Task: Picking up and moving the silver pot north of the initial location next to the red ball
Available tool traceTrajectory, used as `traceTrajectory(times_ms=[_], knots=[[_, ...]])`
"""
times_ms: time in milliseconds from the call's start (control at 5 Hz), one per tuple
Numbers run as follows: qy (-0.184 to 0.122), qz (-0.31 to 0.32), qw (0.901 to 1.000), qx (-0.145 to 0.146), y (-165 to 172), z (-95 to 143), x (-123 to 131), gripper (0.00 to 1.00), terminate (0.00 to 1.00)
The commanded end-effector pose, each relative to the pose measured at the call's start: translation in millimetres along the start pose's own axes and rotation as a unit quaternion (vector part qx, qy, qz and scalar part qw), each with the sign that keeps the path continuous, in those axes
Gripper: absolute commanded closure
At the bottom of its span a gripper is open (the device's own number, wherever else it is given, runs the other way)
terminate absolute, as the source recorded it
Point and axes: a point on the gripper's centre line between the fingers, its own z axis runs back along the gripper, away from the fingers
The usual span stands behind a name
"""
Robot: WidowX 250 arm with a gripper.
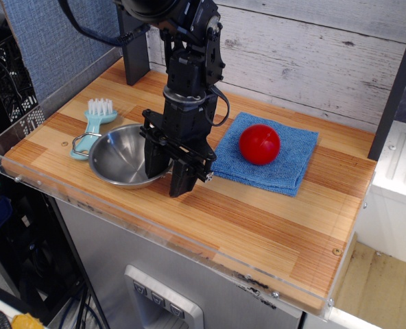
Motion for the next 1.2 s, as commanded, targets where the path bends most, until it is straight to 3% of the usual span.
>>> traceTrajectory(times_ms=[0,400,600,1000], knots=[[-0.025,-0.014,0.9996,0.008,0,21,2,1.0,0.0],[-0.104,-0.019,0.9944,0.009,3,83,1,1.0,0.0],[-0.123,-0.007,0.9923,0.012,11,99,3,1.0,0.0],[-0.112,0.033,0.9932,0.005,45,95,17,1.0,0.0]])
